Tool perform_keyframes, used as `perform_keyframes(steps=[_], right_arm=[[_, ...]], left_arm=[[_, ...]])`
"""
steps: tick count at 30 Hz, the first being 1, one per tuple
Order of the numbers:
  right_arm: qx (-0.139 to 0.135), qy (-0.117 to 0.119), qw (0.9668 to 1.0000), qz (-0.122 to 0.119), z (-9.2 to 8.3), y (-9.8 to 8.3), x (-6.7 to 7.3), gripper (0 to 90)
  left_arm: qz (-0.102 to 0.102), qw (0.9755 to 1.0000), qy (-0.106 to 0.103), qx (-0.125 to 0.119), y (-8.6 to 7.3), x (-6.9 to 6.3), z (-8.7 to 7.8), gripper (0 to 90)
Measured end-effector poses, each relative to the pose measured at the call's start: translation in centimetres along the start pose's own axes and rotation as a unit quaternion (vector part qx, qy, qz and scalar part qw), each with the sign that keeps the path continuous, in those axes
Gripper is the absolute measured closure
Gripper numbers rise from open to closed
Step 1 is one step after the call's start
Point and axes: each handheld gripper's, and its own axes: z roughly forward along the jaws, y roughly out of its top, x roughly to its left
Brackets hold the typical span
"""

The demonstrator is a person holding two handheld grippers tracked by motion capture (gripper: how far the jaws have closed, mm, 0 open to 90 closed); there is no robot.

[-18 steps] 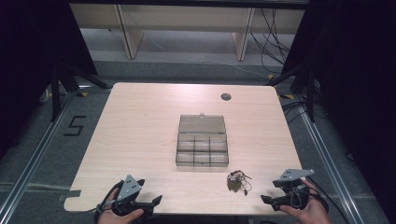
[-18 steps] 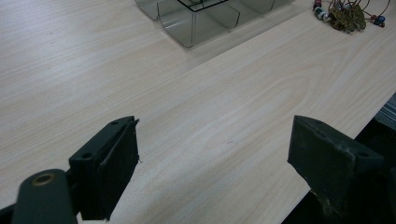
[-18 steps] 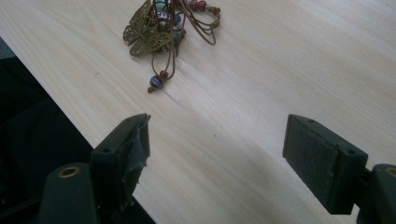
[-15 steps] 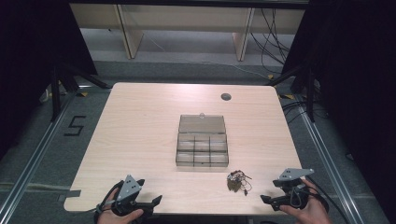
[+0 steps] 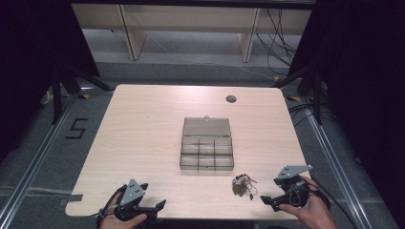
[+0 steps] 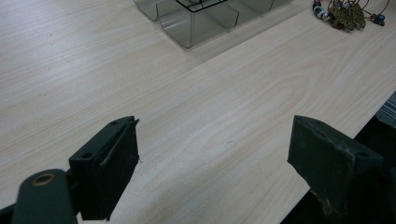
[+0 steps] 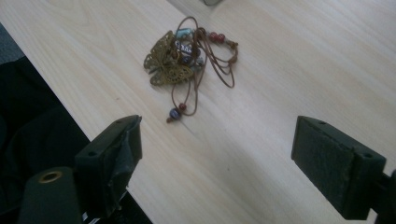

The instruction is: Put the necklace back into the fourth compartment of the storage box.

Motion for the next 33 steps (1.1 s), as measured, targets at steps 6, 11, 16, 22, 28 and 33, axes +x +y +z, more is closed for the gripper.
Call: perform_keyframes(steps=[6,11,16,22,28,33], right_arm=[[0.028,0.017,0.9994,-0.006,0.4,1.9,1.2,20.6],[0.039,0.015,0.9985,-0.034,1.7,2.8,1.1,21.6],[0.053,0.024,0.9973,-0.046,2.4,3.8,1.5,24.2],[0.078,0.012,0.9955,-0.052,4.2,5.0,1.8,24.4],[0.103,0.015,0.9922,-0.068,6.1,5.9,2.2,25.8],[0.117,0.014,0.9902,-0.075,7.1,6.3,2.3,27.4]], left_arm=[[-0.019,0.9998,0.003,0.001,0.0,0.0,0.5,15.7],[0.002,0.9999,0.002,0.012,0.1,0.1,0.1,15.7],[-0.017,0.9998,0.004,0.000,-0.1,0.1,0.2,15.7],[-0.015,0.9999,0.006,-0.001,0.0,-0.1,0.1,15.7],[-0.001,1.0000,0.003,0.001,0.0,0.1,0.0,15.7],[-0.001,1.0000,0.002,0.000,0.0,0.1,0.0,15.7]])
